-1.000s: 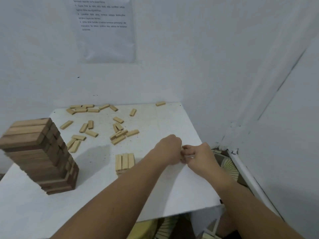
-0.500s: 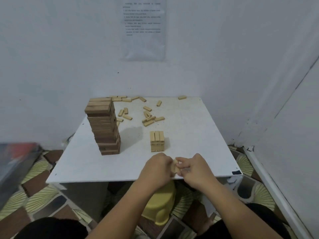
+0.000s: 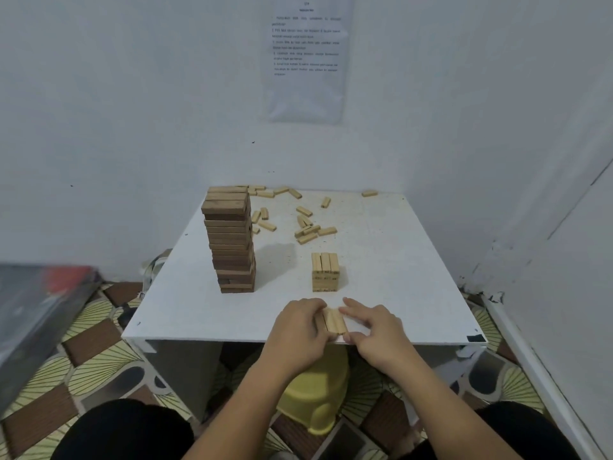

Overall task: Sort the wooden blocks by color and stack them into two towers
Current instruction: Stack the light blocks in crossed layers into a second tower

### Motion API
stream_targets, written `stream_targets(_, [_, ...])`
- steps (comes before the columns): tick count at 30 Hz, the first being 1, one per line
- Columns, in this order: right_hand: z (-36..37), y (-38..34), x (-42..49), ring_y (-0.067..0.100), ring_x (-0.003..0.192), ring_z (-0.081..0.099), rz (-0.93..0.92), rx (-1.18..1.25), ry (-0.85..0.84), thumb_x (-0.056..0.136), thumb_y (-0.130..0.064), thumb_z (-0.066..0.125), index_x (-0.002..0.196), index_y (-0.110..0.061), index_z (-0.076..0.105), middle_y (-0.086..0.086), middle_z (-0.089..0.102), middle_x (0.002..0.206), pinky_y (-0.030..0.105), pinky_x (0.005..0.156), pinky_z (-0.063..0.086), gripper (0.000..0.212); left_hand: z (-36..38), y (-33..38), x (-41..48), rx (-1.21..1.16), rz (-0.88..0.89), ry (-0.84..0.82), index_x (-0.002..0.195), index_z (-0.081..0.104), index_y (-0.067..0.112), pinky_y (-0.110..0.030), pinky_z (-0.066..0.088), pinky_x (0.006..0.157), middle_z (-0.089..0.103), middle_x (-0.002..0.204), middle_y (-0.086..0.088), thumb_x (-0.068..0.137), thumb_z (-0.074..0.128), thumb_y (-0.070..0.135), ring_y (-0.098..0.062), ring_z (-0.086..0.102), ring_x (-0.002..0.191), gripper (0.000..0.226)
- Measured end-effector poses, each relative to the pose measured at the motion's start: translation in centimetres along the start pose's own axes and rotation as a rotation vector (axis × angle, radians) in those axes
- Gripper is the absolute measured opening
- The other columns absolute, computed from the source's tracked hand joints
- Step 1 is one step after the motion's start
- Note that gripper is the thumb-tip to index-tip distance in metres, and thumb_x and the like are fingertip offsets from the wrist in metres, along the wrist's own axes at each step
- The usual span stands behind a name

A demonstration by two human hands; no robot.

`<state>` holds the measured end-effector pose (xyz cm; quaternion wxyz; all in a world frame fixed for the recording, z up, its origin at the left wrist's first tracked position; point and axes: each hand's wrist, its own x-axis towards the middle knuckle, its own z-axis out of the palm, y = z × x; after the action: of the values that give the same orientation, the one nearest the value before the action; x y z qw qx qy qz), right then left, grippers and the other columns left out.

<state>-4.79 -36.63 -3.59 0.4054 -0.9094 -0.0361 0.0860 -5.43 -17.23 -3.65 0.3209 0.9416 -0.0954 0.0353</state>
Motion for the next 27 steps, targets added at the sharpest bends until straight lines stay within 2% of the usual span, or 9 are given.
stream_targets(2, [-0.1, 0.1, -0.2, -0.001, 0.108, 0.054, 0.010, 0.083, 0.060, 0.086, -0.019, 0.080, 0.131, -0.042, 0.064, -0.027, 0.054, 0.132, 0.027, 0.106, 0.040, 0.053, -0.2, -0.3, -0.2, -0.041, -0.024, -0.018, 0.145, 0.051, 0.028, -0.023, 0.035, 0.106, 0.056, 0.139, 0.009, 0.085, 0.079, 0.042, -0.010, 0.047, 0.128, 0.067])
stream_targets(5, [0.0, 0.1, -0.4, 0.000, 0.103, 0.057, 0.014, 0.136, 0.134, 0.083, -0.013, 0.082, 0.123, -0.034, 0.071, -0.021, 0.063, 0.119, 0.020, 0.092, 0.047, 0.046, -0.4, -0.7, -0.5, -0.094, -0.064, -0.037, 0.149, 0.046, 0.031, -0.023, 0.032, 0.109, 0.052, 0.143, 0.010, 0.086, 0.080, 0.039, -0.011, 0.044, 0.133, 0.072])
stream_targets(10, [0.1, -0.2, -0.3, 0.003, 0.102, 0.059, 0.019, 0.137, 0.136, 0.084, -0.015, 0.081, 0.114, -0.035, 0.074, -0.022, 0.068, 0.109, 0.019, 0.087, 0.047, 0.036, -0.4, -0.8, -0.4, -0.153, -0.084, -0.056, 0.149, 0.045, 0.035, -0.024, 0.033, 0.110, 0.052, 0.137, 0.012, 0.085, 0.081, 0.036, -0.009, 0.043, 0.129, 0.073])
stream_targets(13, [0.3, -0.7, -0.3, 0.003, 0.099, 0.056, 0.003, 0.065, 0.160, 0.086, -0.029, 0.079, 0.114, -0.039, 0.068, -0.020, 0.064, 0.103, 0.034, 0.096, 0.049, 0.032, -0.7, -1.1, -0.3, -0.207, -0.095, -0.086, 0.148, 0.044, 0.038, -0.024, 0.035, 0.109, 0.053, 0.134, 0.017, 0.082, 0.084, 0.038, -0.004, 0.045, 0.124, 0.078])
stream_targets(15, [0.9, -1.3, -0.4, 0.003, 0.100, 0.051, -0.016, -0.065, 0.155, 0.087, -0.045, 0.075, 0.115, -0.042, 0.062, -0.020, 0.058, 0.103, 0.039, 0.097, 0.043, 0.032, -1.3, -1.4, -0.2, -0.261, -0.091, -0.101, 0.149, 0.046, 0.036, -0.026, 0.041, 0.109, 0.057, 0.133, 0.020, 0.087, 0.079, 0.032, -0.001, 0.050, 0.121, 0.070])
stream_targets(18, [2.1, -2.7, -0.7, 0.009, 0.113, 0.047, -0.033, -0.227, 0.129, 0.083, -0.067, 0.064, 0.127, -0.039, 0.054, -0.019, 0.051, 0.113, 0.039, 0.095, 0.036, 0.053, -2.0, -2.2, 0.1, -0.367, -0.115, -0.099, 0.144, 0.051, 0.035, -0.032, 0.047, 0.109, 0.062, 0.131, 0.022, 0.096, 0.064, 0.016, 0.001, 0.054, 0.120, 0.053])
stream_targets(20, [2.8, -3.3, -0.8, 0.013, 0.118, 0.044, -0.018, -0.302, 0.142, 0.080, -0.074, 0.059, 0.133, -0.037, 0.049, -0.016, 0.048, 0.121, 0.040, 0.097, 0.037, 0.066, -2.3, -2.6, 0.2, -0.426, -0.136, -0.096, 0.138, 0.053, 0.040, -0.031, 0.048, 0.107, 0.064, 0.129, 0.024, 0.097, 0.057, 0.009, 0.002, 0.055, 0.121, 0.052])
stream_targets(24, [3.5, -3.5, -0.7, 0.016, 0.116, 0.046, -0.033, -0.342, 0.190, 0.082, -0.061, 0.061, 0.130, -0.033, 0.049, -0.012, 0.048, 0.119, 0.038, 0.092, 0.038, 0.057, -2.3, -2.9, 0.2, -0.473, -0.138, -0.110, 0.137, 0.055, 0.040, -0.027, 0.047, 0.108, 0.064, 0.129, 0.026, 0.099, 0.057, 0.011, 0.004, 0.055, 0.122, 0.048])
stream_targets(27, [3.3, -3.6, -0.3, 0.016, 0.115, 0.046, -0.099, -0.316, 0.141, 0.084, -0.046, 0.064, 0.130, -0.033, 0.051, -0.013, 0.050, 0.121, 0.038, 0.094, 0.038, 0.050, -2.1, -3.1, 0.2, -0.485, -0.129, -0.104, 0.133, 0.058, 0.043, -0.026, 0.047, 0.107, 0.063, 0.128, 0.027, 0.098, 0.059, 0.014, 0.003, 0.055, 0.123, 0.046])
